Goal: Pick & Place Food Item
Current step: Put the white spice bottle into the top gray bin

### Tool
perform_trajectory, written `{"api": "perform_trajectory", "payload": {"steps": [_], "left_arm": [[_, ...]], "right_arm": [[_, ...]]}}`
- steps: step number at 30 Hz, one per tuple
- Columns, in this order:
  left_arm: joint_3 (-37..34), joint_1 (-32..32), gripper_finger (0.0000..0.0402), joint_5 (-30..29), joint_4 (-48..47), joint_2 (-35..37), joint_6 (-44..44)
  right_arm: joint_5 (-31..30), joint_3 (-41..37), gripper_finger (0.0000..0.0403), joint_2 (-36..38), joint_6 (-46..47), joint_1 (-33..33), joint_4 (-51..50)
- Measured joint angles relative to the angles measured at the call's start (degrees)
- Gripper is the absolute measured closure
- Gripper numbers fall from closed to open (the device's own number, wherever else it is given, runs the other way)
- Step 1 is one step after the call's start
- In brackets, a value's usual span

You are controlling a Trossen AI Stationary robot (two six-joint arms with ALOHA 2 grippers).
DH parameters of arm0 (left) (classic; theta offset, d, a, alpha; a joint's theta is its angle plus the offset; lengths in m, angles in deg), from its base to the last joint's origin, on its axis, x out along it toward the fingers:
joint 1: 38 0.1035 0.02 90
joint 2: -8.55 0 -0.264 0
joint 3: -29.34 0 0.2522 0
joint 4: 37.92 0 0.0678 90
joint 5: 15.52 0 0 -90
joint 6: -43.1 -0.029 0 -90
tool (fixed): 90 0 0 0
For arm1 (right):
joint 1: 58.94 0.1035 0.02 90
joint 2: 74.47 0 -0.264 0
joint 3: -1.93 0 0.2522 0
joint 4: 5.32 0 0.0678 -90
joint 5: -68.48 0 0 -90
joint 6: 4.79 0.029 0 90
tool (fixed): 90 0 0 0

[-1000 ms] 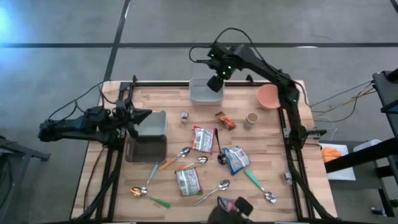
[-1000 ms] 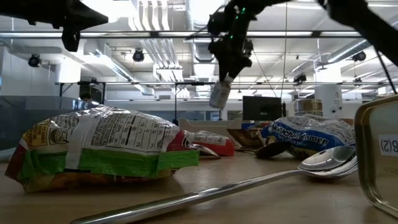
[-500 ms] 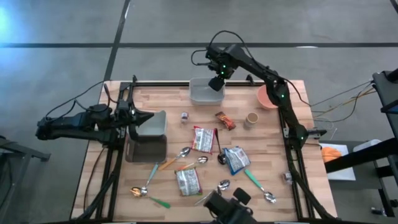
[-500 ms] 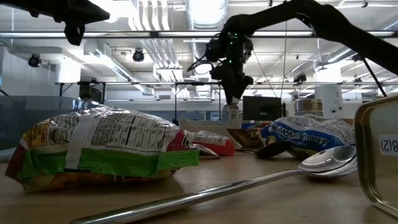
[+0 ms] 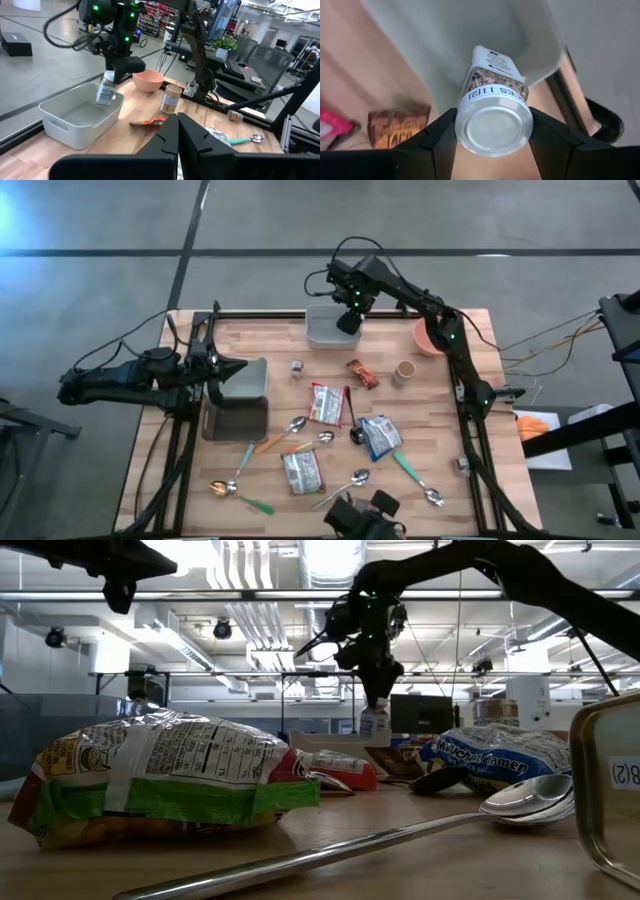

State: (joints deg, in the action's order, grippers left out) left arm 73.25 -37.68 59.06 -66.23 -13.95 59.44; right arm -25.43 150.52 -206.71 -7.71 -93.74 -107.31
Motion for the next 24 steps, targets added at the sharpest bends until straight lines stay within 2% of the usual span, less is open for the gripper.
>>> {"api": "perform_trajectory", "payload": {"steps": [17,24], "left_arm": [[-0.15,0.02,0.0401,0.00,-0.37,0.00,0.24],[-0.15,0.02,0.0401,0.02,-0.55,0.00,0.67]], "right_arm": [[-0.45,-0.38,0.0204,-0.13,-2.25,2.60,-1.33],[-0.62,-3.16,0.0204,-0.14,-2.25,2.60,-0.48]]}}
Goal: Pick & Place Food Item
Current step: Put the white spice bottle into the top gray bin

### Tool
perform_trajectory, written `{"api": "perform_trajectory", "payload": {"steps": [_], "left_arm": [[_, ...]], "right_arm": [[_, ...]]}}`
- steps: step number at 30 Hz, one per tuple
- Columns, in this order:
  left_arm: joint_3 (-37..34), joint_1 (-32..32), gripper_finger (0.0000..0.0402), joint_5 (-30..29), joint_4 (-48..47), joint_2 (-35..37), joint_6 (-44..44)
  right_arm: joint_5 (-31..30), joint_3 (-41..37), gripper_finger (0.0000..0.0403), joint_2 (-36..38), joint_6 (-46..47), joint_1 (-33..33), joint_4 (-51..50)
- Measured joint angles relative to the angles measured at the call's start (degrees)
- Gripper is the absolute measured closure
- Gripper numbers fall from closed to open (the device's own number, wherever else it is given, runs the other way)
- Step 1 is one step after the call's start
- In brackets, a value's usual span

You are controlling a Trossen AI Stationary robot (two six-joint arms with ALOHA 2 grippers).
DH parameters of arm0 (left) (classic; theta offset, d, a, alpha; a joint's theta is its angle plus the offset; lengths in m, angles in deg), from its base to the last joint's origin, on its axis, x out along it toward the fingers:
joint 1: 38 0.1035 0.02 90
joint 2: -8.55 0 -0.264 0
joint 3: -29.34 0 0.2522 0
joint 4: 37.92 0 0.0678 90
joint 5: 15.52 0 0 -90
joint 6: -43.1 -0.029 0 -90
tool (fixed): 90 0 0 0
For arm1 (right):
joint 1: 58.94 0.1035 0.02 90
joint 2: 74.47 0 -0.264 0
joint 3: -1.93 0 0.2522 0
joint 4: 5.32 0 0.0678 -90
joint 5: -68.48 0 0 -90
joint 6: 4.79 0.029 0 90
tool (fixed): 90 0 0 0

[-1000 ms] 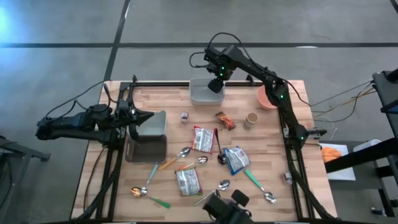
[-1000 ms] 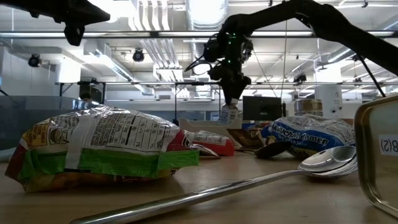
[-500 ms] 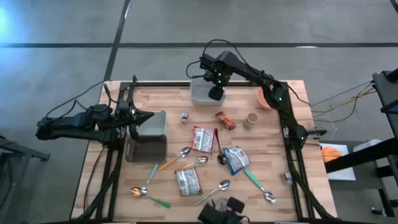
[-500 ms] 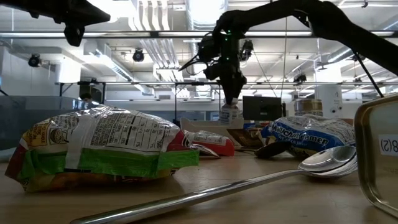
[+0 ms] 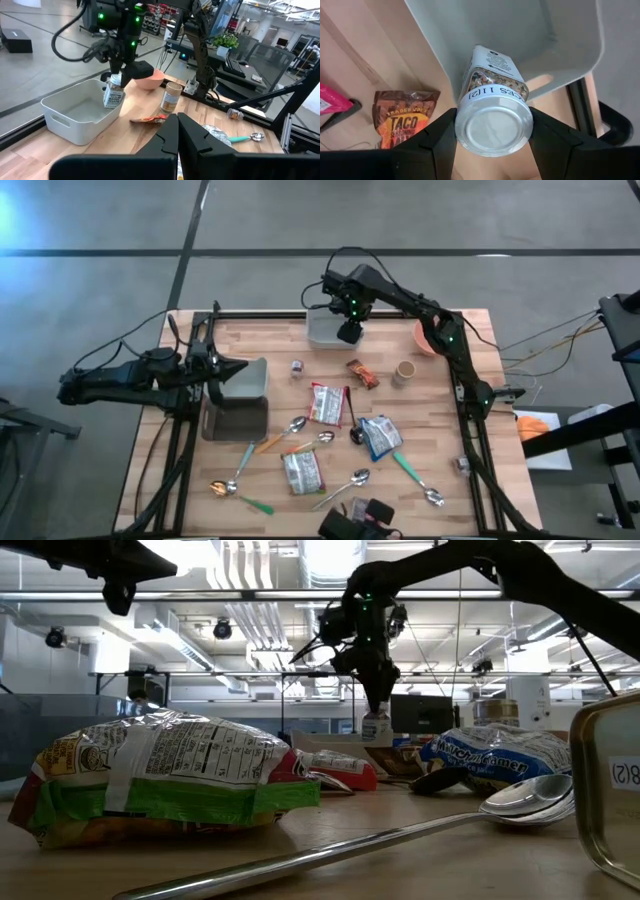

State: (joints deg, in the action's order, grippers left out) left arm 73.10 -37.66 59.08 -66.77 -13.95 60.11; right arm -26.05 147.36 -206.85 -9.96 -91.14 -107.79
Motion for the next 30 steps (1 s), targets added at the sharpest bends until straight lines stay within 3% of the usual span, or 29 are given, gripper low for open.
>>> {"api": "perform_trajectory", "payload": {"steps": [13,25,27,30], "left_arm": [[0.00,0.00,0.0401,0.00,-0.24,0.00,0.01],[0.00,0.00,0.0401,0.00,-0.37,0.00,0.01],[0.00,-0.02,0.0401,0.00,-0.44,0.00,0.01],[0.00,-0.02,0.0401,0.00,-0.83,0.00,-0.01]], "right_arm": [[0.00,-5.01,0.0204,-0.02,-2.05,-0.04,0.98],[0.14,-4.55,0.0204,0.01,-2.35,-0.04,1.07],[0.17,-4.54,0.0190,0.01,-2.13,-0.04,1.05],[0.16,-4.56,0.0138,0.01,-2.05,-0.04,1.05]]}}
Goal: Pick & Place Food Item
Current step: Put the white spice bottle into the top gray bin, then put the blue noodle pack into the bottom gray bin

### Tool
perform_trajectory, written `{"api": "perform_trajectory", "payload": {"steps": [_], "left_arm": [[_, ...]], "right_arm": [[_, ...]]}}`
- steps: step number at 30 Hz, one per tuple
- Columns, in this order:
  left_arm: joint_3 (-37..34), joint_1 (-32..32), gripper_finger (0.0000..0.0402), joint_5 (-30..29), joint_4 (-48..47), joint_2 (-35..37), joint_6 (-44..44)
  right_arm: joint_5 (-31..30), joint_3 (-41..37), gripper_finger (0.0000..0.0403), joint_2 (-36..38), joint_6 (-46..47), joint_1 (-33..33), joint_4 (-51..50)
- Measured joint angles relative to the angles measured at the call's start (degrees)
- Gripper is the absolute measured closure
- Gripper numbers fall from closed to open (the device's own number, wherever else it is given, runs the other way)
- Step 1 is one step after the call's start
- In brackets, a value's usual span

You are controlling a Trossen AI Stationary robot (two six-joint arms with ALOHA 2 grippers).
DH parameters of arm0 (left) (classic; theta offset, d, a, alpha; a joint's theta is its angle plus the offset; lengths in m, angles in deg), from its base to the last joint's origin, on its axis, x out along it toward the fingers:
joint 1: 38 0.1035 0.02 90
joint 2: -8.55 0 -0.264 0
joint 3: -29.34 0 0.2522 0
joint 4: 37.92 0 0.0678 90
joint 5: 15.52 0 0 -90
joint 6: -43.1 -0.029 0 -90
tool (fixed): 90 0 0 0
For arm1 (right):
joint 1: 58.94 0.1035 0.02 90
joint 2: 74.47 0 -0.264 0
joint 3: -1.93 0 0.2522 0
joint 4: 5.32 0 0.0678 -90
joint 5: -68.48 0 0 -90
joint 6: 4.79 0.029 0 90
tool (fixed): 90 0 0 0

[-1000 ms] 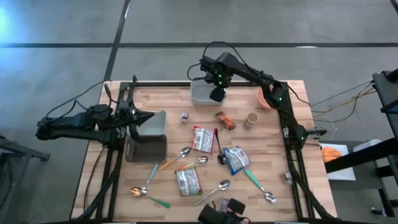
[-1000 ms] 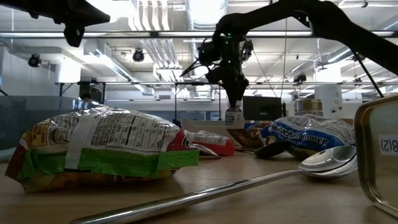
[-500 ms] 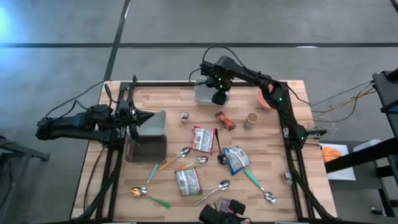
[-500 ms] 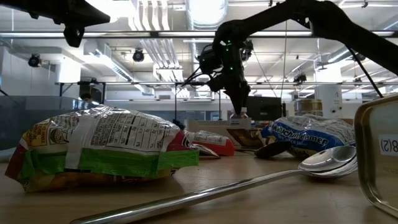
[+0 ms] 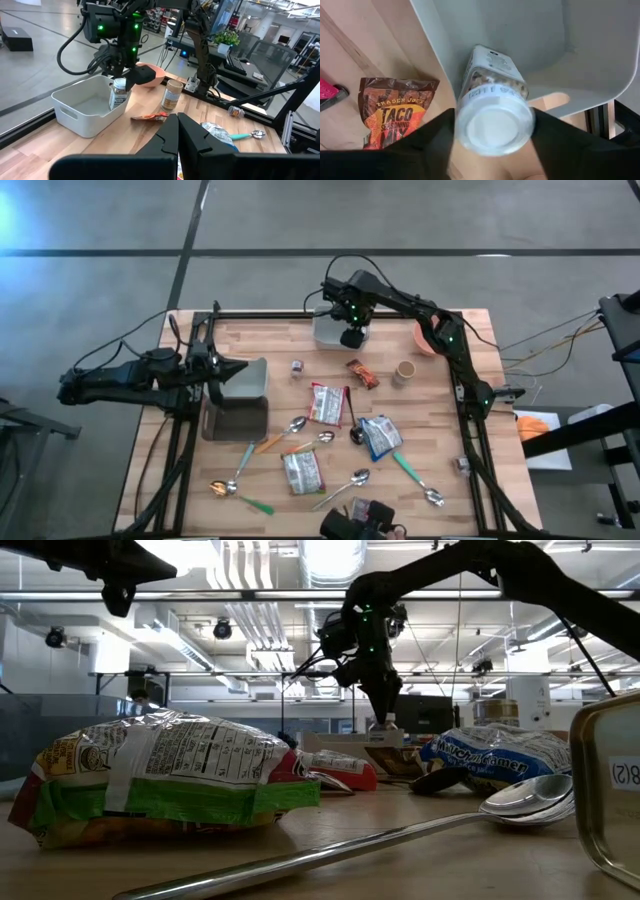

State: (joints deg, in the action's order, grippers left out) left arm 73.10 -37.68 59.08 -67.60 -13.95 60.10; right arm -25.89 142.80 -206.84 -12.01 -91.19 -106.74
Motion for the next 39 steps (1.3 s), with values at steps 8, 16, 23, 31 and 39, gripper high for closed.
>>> {"api": "perform_trajectory", "payload": {"steps": [8,16,23,31,39], "left_arm": [[0.00,0.00,0.0401,0.00,0.00,0.00,0.00],[0.00,0.00,0.0401,0.02,-0.02,0.00,1.40],[0.00,0.00,0.0401,0.02,-0.26,0.00,1.26],[0.00,0.00,0.0401,0.02,-0.26,0.00,1.05],[-0.02,0.00,0.0401,0.03,-0.41,0.01,4.14]], "right_arm": [[-0.15,0.06,0.0056,0.00,0.63,0.00,0.07],[-4.54,2.30,0.0048,0.28,1.68,0.11,-1.15],[-7.27,4.48,0.0047,5.80,4.78,0.25,-2.36],[-7.72,-0.56,0.0046,16.60,13.07,3.93,-2.38],[-10.29,-13.06,0.0046,27.08,22.32,11.68,-2.02]]}}
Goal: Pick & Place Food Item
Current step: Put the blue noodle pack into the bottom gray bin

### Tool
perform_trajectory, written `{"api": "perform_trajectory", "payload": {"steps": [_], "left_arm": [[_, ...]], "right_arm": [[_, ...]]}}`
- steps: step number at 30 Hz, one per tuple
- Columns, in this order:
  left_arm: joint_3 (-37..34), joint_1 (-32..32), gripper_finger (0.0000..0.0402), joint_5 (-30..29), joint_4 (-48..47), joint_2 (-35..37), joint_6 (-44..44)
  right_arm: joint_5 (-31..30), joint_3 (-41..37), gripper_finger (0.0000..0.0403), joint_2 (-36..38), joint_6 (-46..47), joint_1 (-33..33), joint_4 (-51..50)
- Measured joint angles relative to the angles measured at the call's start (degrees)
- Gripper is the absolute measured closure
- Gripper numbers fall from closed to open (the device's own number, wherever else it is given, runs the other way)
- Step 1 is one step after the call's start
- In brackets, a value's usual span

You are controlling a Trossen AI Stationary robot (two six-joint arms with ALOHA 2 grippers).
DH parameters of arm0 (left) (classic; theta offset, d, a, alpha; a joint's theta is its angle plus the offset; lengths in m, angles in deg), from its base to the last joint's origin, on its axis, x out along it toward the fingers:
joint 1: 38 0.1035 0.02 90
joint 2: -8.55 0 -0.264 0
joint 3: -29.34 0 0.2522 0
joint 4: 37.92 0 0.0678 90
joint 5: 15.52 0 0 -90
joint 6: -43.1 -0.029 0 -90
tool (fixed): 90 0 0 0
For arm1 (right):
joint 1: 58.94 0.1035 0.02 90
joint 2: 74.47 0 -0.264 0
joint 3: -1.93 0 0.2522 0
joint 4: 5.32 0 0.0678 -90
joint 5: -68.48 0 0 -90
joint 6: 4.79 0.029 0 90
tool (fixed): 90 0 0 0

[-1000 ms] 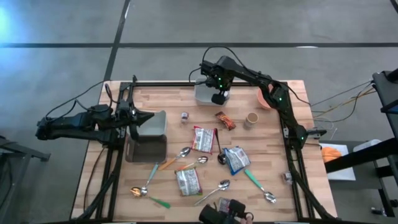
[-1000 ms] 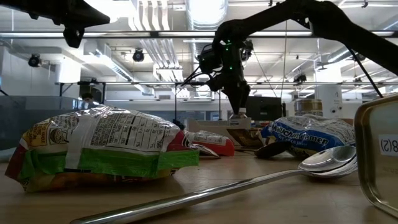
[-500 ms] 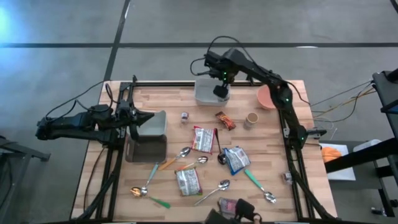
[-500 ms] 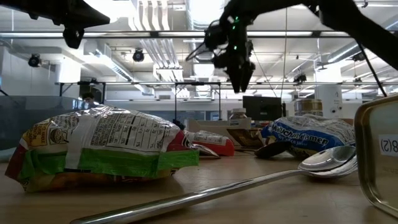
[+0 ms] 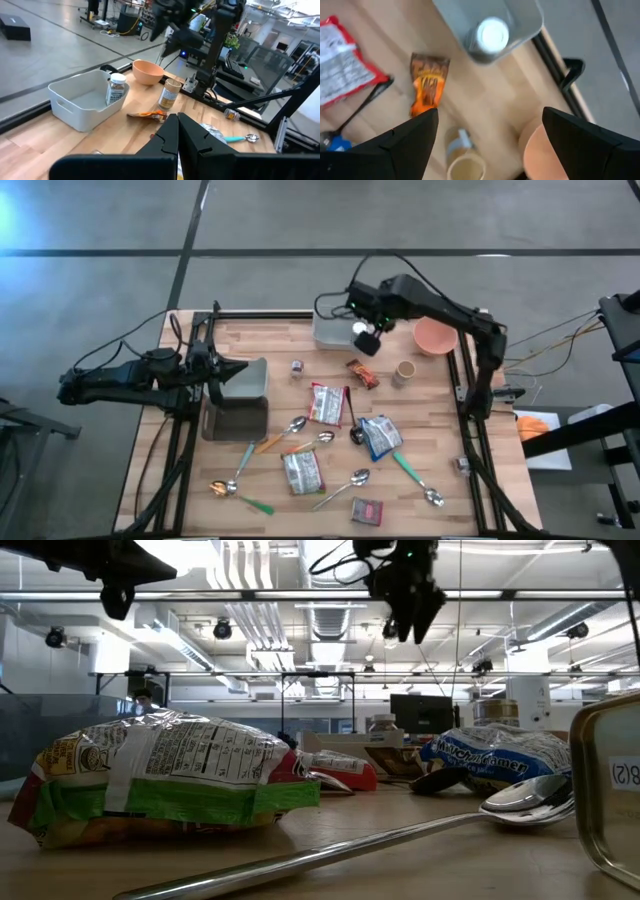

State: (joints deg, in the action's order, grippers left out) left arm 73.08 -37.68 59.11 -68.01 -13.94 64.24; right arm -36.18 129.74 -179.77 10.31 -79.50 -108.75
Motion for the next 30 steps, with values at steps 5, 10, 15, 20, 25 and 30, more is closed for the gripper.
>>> {"api": "perform_trajectory", "payload": {"steps": [5,10,15,20,25,30], "left_arm": [[0.00,0.00,0.0401,-0.01,0.01,-0.01,0.14],[-0.04,0.00,0.0401,-0.01,0.01,-0.14,0.16],[-0.33,0.00,0.0401,-0.01,-0.03,-0.17,0.16],[-0.33,0.00,0.0401,-0.02,0.08,-0.16,0.18],[-0.33,0.00,0.0401,-0.01,0.12,-0.23,0.36],[-0.31,0.00,0.0401,-0.03,0.14,-0.23,0.36]], "right_arm": [[1.11,-9.33,0.0046,6.07,2.06,6.20,5.58],[0.38,-17.50,0.0046,10.27,7.09,12.65,9.30],[0.11,-24.20,0.0046,13.33,20.22,17.55,10.22],[0.11,-28.78,0.0046,13.57,27.66,21.96,13.75],[0.09,-31.16,0.0046,10.00,30.14,25.25,15.41],[-0.47,-31.35,0.0046,5.34,31.77,26.96,15.52]]}}
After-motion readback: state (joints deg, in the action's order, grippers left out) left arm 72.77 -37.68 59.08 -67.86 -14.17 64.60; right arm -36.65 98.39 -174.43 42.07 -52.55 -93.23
